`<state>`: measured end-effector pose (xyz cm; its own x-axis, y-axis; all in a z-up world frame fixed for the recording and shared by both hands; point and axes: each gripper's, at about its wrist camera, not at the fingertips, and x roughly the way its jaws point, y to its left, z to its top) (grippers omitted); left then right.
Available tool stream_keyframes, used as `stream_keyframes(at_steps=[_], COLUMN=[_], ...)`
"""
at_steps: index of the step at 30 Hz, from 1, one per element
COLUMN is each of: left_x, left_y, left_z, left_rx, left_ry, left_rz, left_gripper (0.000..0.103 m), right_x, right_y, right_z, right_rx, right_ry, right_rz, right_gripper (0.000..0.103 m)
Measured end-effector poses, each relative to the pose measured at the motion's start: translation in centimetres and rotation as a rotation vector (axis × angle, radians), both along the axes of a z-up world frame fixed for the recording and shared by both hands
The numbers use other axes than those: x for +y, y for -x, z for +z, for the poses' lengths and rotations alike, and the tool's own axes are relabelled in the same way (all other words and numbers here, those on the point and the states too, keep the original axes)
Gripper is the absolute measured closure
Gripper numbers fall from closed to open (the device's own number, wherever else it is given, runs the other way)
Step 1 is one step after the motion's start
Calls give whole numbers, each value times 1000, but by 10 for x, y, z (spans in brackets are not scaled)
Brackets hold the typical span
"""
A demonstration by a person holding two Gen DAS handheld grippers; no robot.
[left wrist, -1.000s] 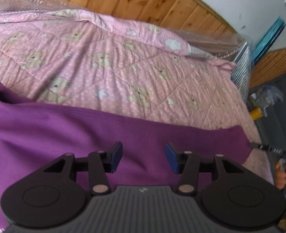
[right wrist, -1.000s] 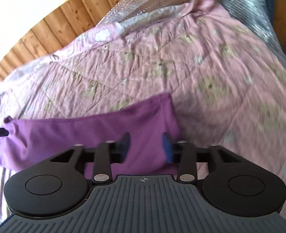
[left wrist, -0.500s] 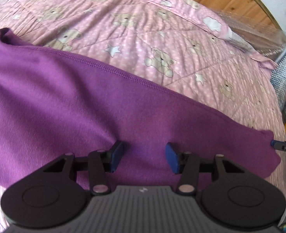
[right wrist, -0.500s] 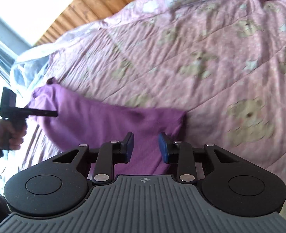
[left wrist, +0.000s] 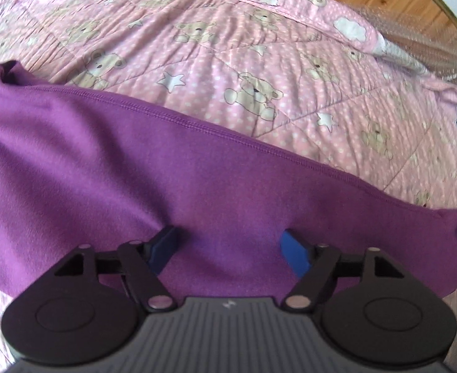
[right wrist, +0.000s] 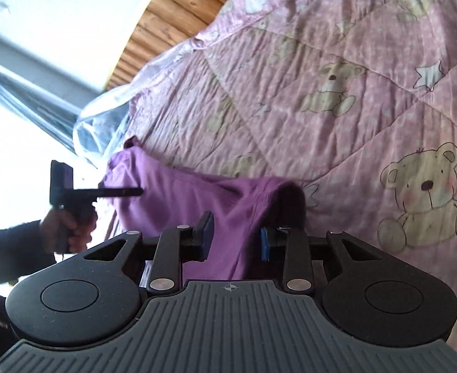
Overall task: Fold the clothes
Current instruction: 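Release the pants with both grippers and smooth the fabric flat, then grasp the purple pants leg with the right gripper while the left gripper pinches the fabric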
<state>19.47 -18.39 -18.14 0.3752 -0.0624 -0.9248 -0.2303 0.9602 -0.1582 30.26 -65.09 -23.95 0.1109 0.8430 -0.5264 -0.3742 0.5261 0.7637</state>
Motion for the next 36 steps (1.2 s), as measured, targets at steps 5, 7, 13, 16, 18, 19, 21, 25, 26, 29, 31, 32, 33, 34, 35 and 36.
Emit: stream_keyframes(at_steps=[5,7,13,16,18,19,21,25,26,29,31,32,33,34,35,36], left_x=[-3,-3,-5,-6,-9,-14,-32,-93,-109,-164,-197,-213,-229,-244,-256,-269], left_y=[1,1,-2,-3,-3,-2,0,-2,-3,-5,-1,3,6,10,14,20], left_z=[0,-1,-1,3,12,20,35,49,48,42,36,32,30,27,24,22], left_rx=[10,17,31,37,25,2,-49,-99,-104,-131,-155,-170,-192,-221,-250,-291], left_ry=[-32,-36,-60,-56,-52,-52,-43,-10,1,23,16,4,-18,-51,-87,-130], left_rz=[-28,-32,-41,-14,7,-1,-58,-258,-308,-477,-595,-659,-724,-786,-833,-881], left_gripper=[29,29,28,31,37,37,36,35,35,35,34,33,33,33,34,34], right_x=[-11,-22,-36,-54,-67,-73,-81,-80,-76,-63,-54,-50,-46,-41,-37,-41], right_y=[-4,0,18,31,43,49,63,89,89,87,86,86,85,85,84,85], right_z=[-14,-17,-36,-36,-25,-20,-11,-9,-8,-3,0,2,3,5,6,9], right_rx=[42,45,114,151,123,108,98,138,130,106,90,82,74,66,59,103], right_ry=[-99,-134,-139,-177,-145,-129,-102,-110,-105,-89,-78,-72,-67,-62,-56,-108], right_rz=[-186,-307,-478,-522,-513,-508,-484,-431,-429,-420,-415,-412,-409,-406,-404,-436], right_gripper=[101,103,101,79,58,58,59,57,56,56,61,91,99,99,100,101])
